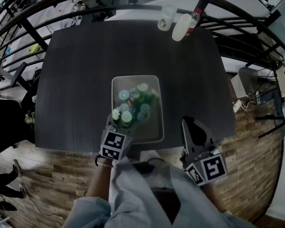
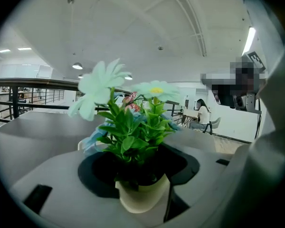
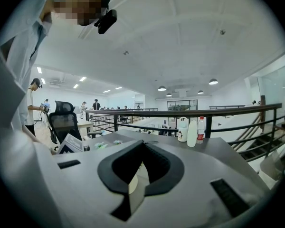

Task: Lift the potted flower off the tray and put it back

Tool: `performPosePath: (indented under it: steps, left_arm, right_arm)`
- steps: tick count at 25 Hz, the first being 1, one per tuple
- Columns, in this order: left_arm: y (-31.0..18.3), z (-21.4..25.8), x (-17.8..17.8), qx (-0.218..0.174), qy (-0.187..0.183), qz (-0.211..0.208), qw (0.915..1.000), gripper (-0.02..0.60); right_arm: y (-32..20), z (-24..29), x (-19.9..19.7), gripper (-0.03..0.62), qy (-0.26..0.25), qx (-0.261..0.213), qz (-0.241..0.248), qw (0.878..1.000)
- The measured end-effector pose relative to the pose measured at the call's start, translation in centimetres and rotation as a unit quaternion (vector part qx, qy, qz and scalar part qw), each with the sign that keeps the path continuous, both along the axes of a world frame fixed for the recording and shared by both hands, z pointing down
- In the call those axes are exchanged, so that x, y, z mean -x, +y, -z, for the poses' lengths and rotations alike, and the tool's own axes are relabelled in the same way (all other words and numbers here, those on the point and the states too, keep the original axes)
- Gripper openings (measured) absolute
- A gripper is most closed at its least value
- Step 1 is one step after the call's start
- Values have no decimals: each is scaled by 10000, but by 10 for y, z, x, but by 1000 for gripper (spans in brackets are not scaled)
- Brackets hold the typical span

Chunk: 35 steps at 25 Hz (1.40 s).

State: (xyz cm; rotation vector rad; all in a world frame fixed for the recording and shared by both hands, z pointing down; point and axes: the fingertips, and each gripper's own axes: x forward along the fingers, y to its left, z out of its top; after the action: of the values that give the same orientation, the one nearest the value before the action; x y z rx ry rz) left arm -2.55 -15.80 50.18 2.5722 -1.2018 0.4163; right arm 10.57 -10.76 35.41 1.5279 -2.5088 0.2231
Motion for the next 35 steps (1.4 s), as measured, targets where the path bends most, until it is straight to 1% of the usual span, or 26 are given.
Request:
performPosePath:
  steps: [9, 16, 25, 31, 35]
  left_arm:
    - [6, 0, 8, 146, 4, 34, 9999, 258]
    - [15, 0, 17, 232, 15, 114, 9997, 302]
    - [28, 4, 41, 316, 130, 386, 9987, 304]
    - [33, 19, 58, 197, 192, 584, 9979, 302]
    - [37, 39, 64, -26, 206, 640, 9977, 302]
  right_arm:
    - [1, 2, 1, 3, -34, -17, 34, 10000]
    - [1, 4, 7, 3, -93, -62, 120, 9999]
    - [-1, 6, 20, 4, -150, -109, 287, 9994]
    - [-4, 9, 28, 3, -205, -164, 400, 9989]
    - [-5, 12, 33, 3, -263, -221, 451, 9984]
